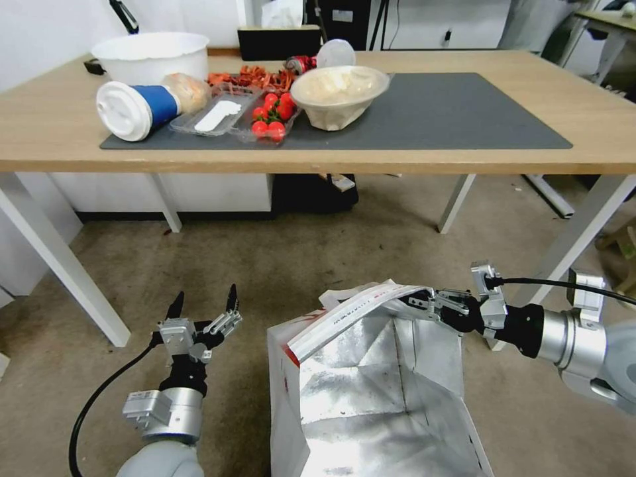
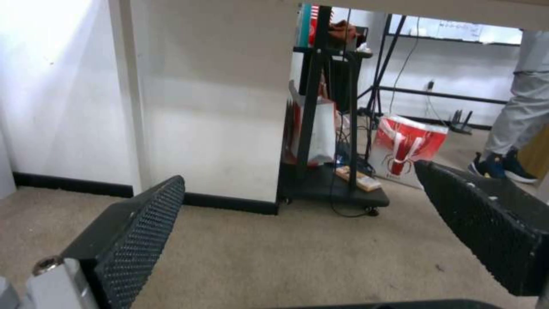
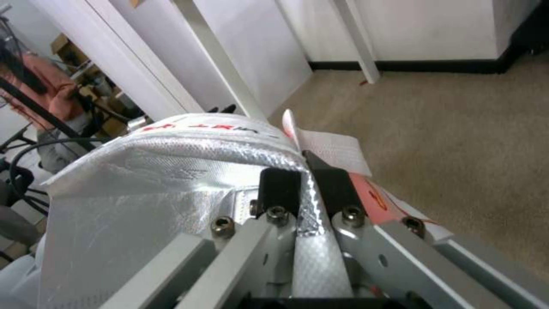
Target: Pick up the food delivery bag from the floor and place it on the table.
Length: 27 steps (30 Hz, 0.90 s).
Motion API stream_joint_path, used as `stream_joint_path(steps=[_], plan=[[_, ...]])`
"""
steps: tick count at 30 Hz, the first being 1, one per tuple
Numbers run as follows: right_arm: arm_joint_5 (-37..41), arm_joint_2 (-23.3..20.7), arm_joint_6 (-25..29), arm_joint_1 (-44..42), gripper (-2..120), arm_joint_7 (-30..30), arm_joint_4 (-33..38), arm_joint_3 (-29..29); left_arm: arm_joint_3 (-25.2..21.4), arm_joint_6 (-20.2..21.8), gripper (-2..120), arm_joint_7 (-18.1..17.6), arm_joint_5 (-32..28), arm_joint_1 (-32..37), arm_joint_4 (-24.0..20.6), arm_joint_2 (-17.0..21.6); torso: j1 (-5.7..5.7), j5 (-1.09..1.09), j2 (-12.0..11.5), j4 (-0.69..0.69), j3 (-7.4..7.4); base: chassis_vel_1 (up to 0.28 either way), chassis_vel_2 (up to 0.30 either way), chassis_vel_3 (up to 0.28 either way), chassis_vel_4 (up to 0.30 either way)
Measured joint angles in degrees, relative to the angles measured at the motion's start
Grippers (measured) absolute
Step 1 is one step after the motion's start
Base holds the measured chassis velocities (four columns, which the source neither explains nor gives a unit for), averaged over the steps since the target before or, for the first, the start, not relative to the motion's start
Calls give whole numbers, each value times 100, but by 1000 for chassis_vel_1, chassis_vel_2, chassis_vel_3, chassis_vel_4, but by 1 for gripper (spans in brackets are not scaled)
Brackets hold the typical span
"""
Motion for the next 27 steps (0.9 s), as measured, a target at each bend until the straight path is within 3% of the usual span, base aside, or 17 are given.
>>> stream_joint_path(steps=[27], plan=[[-8,26,15,-23,0,-16,63,24,10,-6,100,8,9,-29,18,28,153,0,598,0,447,0,0,0,0]])
